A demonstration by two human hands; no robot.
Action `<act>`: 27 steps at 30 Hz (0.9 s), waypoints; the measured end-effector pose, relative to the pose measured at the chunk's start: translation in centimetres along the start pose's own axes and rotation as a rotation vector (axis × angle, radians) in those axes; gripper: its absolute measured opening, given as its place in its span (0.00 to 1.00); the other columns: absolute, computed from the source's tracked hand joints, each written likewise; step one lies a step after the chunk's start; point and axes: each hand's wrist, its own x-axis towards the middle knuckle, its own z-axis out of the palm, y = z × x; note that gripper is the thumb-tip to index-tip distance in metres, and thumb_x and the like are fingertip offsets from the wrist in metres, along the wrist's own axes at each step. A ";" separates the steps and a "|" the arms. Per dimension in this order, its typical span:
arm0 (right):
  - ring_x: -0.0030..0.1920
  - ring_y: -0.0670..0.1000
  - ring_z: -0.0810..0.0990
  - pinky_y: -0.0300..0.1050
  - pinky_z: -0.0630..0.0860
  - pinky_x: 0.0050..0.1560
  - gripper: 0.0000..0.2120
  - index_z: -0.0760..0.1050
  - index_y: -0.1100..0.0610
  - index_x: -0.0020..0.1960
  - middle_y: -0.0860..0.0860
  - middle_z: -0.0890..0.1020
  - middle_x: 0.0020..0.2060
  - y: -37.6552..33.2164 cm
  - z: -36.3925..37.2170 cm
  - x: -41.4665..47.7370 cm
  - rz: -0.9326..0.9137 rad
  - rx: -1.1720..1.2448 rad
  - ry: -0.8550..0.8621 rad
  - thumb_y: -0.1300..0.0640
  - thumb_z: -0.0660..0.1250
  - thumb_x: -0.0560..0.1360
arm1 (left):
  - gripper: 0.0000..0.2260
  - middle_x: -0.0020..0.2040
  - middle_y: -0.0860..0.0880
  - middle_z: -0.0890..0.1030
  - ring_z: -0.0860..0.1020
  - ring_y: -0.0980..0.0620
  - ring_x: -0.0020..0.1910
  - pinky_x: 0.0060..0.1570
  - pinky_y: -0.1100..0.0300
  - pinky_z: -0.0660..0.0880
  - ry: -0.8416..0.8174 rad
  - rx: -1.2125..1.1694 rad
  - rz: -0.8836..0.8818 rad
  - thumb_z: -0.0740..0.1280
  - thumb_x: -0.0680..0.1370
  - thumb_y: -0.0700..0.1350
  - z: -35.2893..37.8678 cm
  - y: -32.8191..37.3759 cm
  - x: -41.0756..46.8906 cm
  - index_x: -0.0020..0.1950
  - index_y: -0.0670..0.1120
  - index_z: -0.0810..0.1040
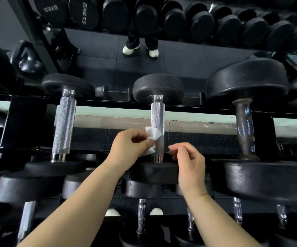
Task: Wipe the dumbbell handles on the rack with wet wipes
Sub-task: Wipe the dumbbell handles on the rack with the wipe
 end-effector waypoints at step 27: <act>0.33 0.39 0.75 0.28 0.69 0.36 0.11 0.75 0.52 0.30 0.41 0.79 0.27 0.1 -0.1 -0.1 0.006 -0.011 0.017 0.58 0.55 0.66 | 0.11 0.37 0.46 0.78 0.78 0.53 0.31 0.32 0.63 0.75 -0.225 -0.238 -0.232 0.59 0.74 0.28 -0.4 0.9 4.1 0.48 0.42 0.75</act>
